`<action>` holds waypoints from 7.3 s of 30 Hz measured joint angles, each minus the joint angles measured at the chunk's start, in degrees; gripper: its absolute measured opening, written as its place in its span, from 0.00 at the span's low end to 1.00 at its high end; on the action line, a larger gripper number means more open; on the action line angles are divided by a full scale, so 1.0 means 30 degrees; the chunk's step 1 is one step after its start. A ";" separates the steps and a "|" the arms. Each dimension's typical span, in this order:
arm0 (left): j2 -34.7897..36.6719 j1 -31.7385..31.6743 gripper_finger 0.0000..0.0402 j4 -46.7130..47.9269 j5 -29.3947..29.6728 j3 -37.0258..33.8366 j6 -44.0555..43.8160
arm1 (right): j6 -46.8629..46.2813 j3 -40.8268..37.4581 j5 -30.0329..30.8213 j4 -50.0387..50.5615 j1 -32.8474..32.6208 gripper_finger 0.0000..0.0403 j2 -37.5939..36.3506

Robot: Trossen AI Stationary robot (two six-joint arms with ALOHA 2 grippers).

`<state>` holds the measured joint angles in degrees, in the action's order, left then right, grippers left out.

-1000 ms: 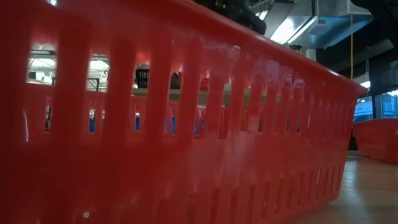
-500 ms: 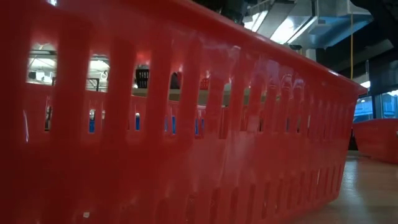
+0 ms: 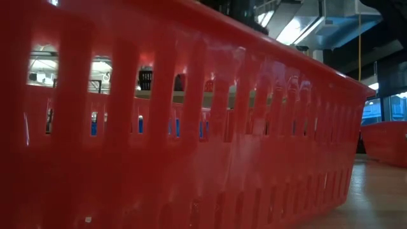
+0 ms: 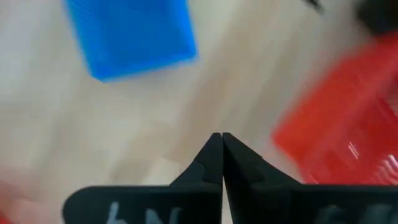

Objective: Stack baskets on shelf by color
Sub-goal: Put the middle blue bin on the shelf, then stack the bottom black bin on the black bin on the shelf

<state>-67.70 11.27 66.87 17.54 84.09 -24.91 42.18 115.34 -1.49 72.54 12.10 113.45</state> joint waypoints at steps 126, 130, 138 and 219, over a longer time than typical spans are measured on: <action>0.0007 0.1182 0.17 0.1352 -0.0722 -0.0005 -0.0532 | -1.5916 0.5453 0.0439 0.5827 -0.0767 0.00 -0.1616; 0.0007 0.1166 0.17 0.0924 -0.0722 -0.0006 -0.0525 | -1.3915 0.5453 0.0873 0.5820 0.0489 0.00 -0.2475; 0.0000 0.1166 0.17 0.0137 -0.0620 -0.0006 -0.0525 | -1.0807 0.5453 0.1339 0.5824 0.3889 0.00 -0.3283; -0.0007 -0.0120 0.17 0.0010 0.2652 -0.0006 -0.3553 | -0.4915 0.5371 -0.1967 0.4101 0.8370 0.28 -0.1205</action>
<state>-67.72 10.91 66.90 25.50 84.07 -35.56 27.44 131.45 -7.40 84.84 37.21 109.83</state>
